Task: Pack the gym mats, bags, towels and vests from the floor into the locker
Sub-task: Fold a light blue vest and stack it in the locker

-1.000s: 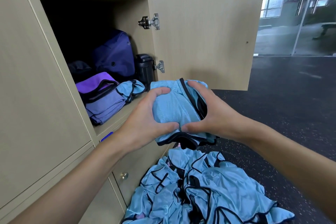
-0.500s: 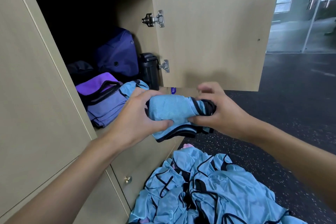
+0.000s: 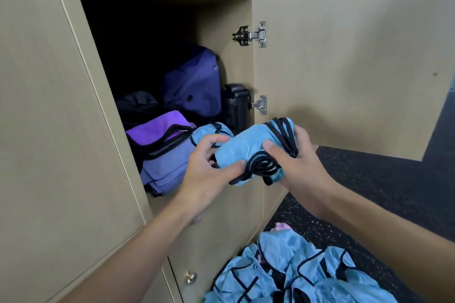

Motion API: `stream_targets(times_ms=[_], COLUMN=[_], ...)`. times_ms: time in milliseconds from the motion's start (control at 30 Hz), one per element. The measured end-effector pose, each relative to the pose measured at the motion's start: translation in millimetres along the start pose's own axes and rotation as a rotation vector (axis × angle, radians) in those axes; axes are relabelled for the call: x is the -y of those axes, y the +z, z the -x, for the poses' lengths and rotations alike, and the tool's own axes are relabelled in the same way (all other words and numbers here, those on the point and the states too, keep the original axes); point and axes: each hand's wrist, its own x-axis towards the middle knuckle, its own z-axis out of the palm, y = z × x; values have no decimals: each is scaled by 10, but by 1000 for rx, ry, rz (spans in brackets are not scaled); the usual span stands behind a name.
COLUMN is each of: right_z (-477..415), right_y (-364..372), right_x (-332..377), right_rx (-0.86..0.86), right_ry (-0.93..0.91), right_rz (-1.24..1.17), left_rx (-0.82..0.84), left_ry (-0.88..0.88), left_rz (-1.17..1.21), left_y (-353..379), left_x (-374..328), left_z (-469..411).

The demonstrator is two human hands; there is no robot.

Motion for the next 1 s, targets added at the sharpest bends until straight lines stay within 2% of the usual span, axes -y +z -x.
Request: stream_targets(times_ms=[100, 167, 300, 433, 533, 600, 667, 767, 833, 933, 1000], right_z=[-264, -484, -898, -1250, -1464, -1589, -1696, -1841, -1907, -1954, -1961], right_y=[191, 292, 482, 658, 751, 794, 844, 892, 872, 836, 851], right_x=[-140, -227, -371, -465, -510, -540, -581, -681, -729, -783, -808], right_rx=[56, 30, -4, 74, 92, 109, 100, -41, -121, -115, -131], right_ry=[-32, -28, -29, 32, 59, 65, 75, -16, -75, -178, -283], right_rz=[13, -2, -50, -152, -141, -96, -24, 231, 443, 726, 831], left_rx=[-100, -135, -205, -285, -439, -527, -503, -391, -362, -359, -354], left_ry=[53, 100, 218, 311, 422, 437, 348, 113, 85, 101, 131], left_rz=[-65, -159, -416, -664, -1004, -1272, -1408, -1409, -1450, -1532, -1585], left_y=[-31, -87, -271, -404, -482, -536, -586, -625, -633, -646, -655], left_x=[57, 101, 195, 190, 147, 163, 195, 322, 437, 531, 571], left_z=[-237, -396, -675, -892, -996, -1075, -1127, -1163, -1138, -1103, -1070])
